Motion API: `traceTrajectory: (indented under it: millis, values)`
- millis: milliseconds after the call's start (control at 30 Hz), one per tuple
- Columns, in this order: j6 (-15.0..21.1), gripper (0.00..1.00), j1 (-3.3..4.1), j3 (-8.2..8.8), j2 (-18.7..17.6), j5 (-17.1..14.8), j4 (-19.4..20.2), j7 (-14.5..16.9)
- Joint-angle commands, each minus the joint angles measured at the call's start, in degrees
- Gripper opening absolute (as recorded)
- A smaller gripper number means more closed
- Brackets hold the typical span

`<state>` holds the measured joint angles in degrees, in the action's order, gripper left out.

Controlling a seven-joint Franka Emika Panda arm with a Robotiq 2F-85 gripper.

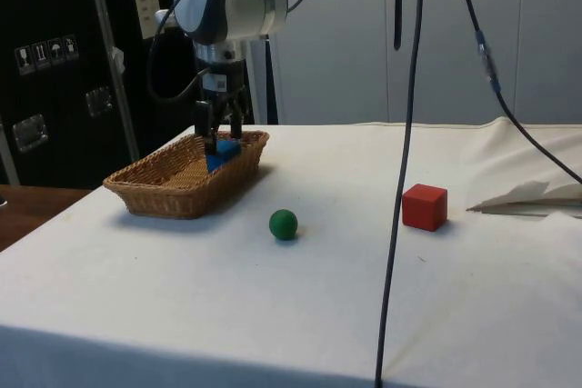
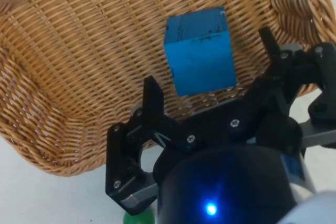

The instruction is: Place all non-red objects into the basket.

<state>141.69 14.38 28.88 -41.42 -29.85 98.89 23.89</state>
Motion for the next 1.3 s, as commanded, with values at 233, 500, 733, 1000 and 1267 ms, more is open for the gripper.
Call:
traceTrajectory:
  millis: [233, 500, 733, 1000, 1267]
  values:
    - [-1.43, 1.0, 0.46, 0.97, 1.49, 0.69, -0.29, -0.34]
    - [-3.61, 1.0, 0.69, 1.66, 4.18, 1.83, -0.29, -0.57]
    - [-5.56, 1.0, 0.97, 2.18, 6.93, 3.15, 0.4, -0.86]
    - [-8.25, 1.0, 1.15, 2.18, 10.66, 5.79, 1.89, -1.95]
    - [-10.71, 1.0, 1.2, 2.18, 14.21, 8.19, 3.61, -2.92]
